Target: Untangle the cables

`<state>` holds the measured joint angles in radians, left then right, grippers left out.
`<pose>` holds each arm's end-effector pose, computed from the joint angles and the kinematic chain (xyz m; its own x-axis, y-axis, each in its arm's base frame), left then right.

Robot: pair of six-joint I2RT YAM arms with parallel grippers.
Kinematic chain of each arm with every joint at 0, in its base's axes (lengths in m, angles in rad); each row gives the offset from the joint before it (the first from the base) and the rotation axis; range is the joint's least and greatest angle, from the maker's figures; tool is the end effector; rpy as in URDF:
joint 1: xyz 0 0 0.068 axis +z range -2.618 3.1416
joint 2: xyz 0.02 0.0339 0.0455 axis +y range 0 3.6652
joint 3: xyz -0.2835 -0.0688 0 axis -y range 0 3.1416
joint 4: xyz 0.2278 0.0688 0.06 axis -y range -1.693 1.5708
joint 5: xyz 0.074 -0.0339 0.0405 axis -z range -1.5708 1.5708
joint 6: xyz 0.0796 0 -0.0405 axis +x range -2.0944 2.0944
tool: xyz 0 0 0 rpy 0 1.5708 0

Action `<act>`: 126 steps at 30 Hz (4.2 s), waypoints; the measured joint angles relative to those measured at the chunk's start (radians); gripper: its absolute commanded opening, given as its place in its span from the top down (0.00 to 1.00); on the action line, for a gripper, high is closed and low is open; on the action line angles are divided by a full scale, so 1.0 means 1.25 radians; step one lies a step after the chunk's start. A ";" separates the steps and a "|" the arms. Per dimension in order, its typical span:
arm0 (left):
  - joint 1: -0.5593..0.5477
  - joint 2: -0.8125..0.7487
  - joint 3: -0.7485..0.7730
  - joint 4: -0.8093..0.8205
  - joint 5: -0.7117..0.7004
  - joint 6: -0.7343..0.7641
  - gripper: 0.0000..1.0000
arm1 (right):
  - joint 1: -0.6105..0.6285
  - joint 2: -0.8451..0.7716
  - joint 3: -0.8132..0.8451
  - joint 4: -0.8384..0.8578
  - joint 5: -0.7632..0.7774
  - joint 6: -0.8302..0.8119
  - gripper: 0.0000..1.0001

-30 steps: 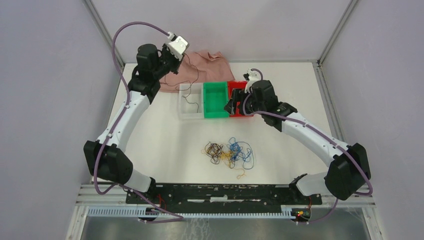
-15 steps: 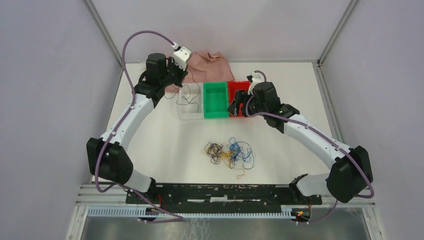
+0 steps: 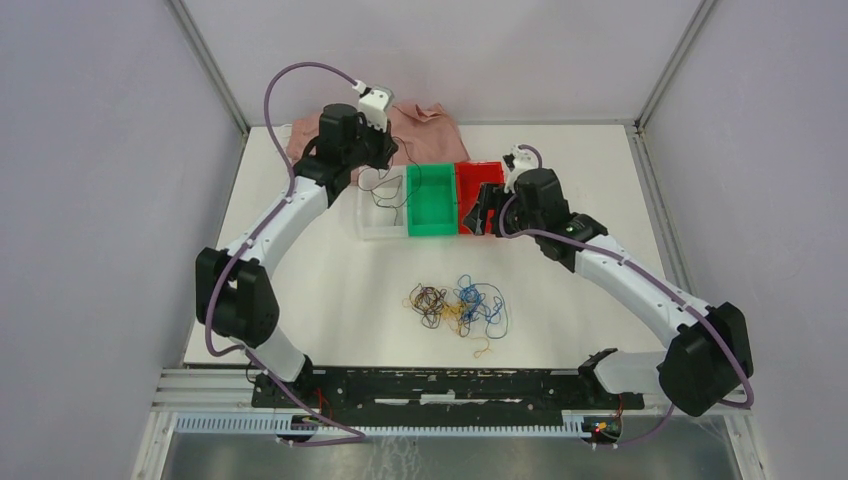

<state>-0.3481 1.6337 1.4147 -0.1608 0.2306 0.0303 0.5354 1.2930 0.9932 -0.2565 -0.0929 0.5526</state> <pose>0.3829 -0.1583 0.3494 -0.3322 0.1519 -0.9309 0.5419 0.8385 -0.0566 0.2609 0.1634 0.2953 -0.6888 0.1991 -0.6971 -0.2517 0.8361 0.4874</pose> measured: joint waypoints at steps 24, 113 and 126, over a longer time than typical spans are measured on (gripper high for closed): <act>0.032 0.008 -0.096 0.109 -0.115 -0.045 0.97 | -0.016 -0.046 -0.027 -0.008 0.001 -0.002 0.29; 0.030 0.114 0.101 -0.280 0.097 0.425 0.18 | -0.068 -0.047 -0.060 -0.044 -0.029 -0.021 0.31; 0.013 0.084 -0.011 -0.337 0.150 0.429 0.15 | -0.073 -0.049 -0.122 -0.033 -0.079 -0.003 0.36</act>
<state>-0.3317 1.7386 1.4010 -0.5823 0.4187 0.5671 0.4438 1.2316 0.8410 -0.2977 -0.1917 0.5484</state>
